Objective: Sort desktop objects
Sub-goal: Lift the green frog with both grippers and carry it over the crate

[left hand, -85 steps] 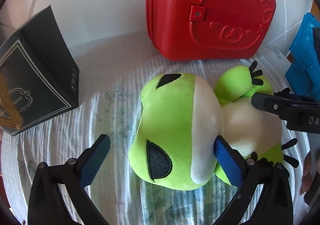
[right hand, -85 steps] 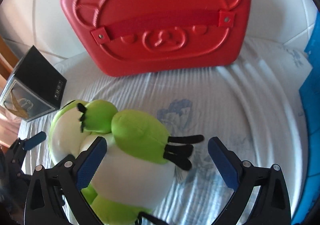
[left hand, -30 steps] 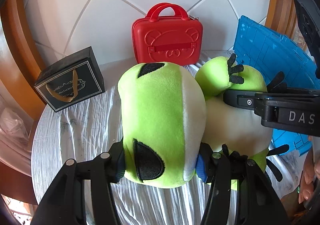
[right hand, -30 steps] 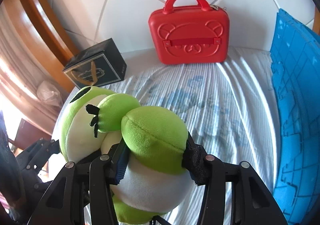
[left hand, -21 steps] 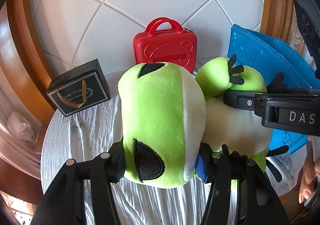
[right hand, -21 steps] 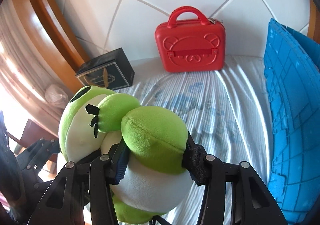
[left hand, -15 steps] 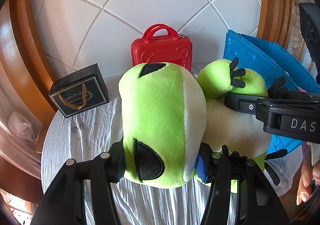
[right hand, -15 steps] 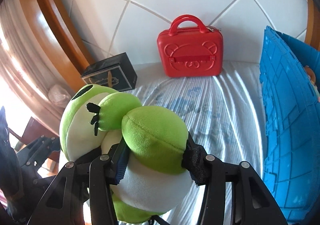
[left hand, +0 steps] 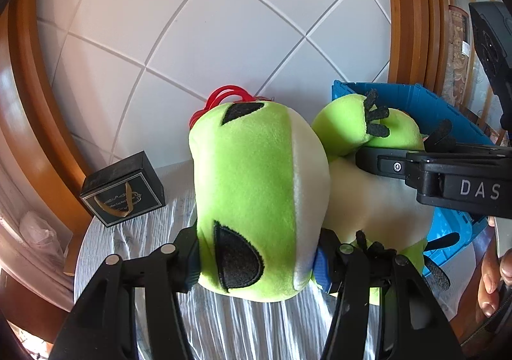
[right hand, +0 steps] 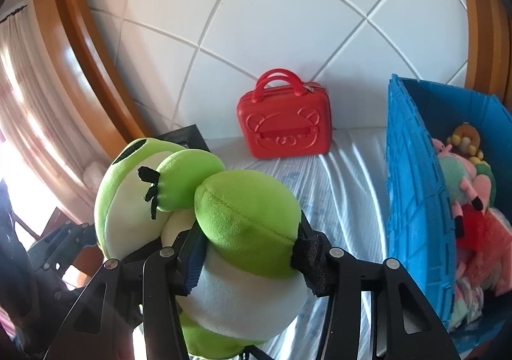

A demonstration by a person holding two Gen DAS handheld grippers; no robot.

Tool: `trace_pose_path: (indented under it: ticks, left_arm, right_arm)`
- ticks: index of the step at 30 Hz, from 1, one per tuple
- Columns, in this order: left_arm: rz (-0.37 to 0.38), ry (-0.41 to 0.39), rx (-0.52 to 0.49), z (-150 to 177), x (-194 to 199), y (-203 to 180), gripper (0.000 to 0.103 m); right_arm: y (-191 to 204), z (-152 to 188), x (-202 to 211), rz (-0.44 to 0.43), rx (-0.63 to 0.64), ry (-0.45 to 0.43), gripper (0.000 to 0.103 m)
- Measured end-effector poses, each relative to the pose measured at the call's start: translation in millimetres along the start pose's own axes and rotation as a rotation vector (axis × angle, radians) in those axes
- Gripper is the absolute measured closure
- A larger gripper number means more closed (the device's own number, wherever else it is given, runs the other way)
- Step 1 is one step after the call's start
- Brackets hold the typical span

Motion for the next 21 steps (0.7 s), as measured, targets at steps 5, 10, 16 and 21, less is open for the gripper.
trace_pose_path:
  ticks: [5, 10, 16, 21]
  left_arm:
    - [0.024, -0.056, -0.02, -29.1, 17.0, -33.9, 0.049]
    - [0.053, -0.093, -0.045, -51.5, 26.3, -69.9, 0.049]
    - [0.095, -0.121, -0.087, -70.6, 33.3, -114.5, 0.049]
    - [0.131, -0.137, -0.117, -81.5, 35.7, -151.4, 0.049]
  right_arm:
    - [-25.0, -19.3, 36.6, 0.017, -0.015, -0.035, 0.053]
    - [-49.9, -33.7, 69.8, 0.049, -0.021, -0.075, 0.053]
    - [-86.4, -40.9, 106.1, 0.097, -0.039, -0.114, 0.052]
    - [-117.0, -43.6, 130.7, 0.132, -0.066, -0.139, 0.052]
Point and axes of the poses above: each gripper's, at about its wrist camera, not at the fingertips, and x roughly against the way its jaws point, y to its left, z to its underside, the point moved 10 cm from there along -x, roughly the way its jaws point, and after that the axes turned 10 degrees about -z, right-handed, at the moved point
